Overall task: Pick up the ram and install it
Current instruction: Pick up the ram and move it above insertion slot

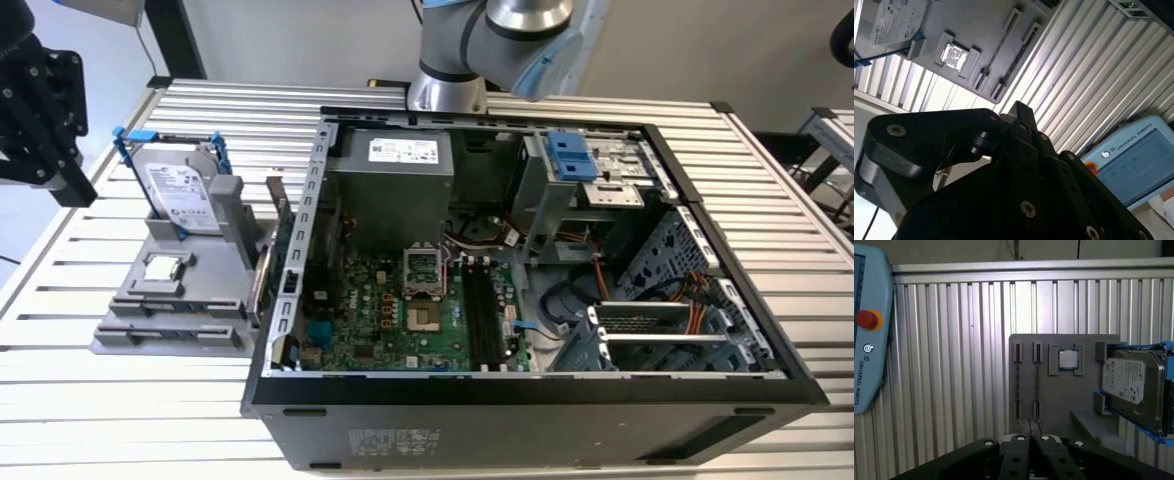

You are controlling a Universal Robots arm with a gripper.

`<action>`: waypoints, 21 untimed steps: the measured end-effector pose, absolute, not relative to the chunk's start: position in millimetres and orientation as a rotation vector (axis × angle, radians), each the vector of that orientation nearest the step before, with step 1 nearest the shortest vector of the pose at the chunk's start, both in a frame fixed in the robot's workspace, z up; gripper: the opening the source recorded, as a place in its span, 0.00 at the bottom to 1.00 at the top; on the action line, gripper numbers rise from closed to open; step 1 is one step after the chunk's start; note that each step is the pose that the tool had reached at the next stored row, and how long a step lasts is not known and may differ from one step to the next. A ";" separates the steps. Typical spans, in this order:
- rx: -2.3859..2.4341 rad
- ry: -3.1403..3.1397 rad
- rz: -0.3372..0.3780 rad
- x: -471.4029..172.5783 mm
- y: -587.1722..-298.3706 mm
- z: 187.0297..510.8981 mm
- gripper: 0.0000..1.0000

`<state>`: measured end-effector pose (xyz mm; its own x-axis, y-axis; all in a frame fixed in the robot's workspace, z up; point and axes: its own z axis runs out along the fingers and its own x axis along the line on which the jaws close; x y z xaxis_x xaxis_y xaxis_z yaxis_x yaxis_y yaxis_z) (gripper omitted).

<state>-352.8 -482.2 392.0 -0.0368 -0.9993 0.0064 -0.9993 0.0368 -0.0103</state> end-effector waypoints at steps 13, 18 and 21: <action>-2.178 2.260 -0.018 -352.9 -482.2 392.0 1.00; -2.178 2.260 -0.018 -352.8 -482.2 392.0 1.00; -2.178 2.260 -0.018 -352.9 -482.2 392.0 1.00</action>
<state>-352.9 -482.2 392.0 -0.0369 -0.9993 0.0057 -0.9993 0.0368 -0.0103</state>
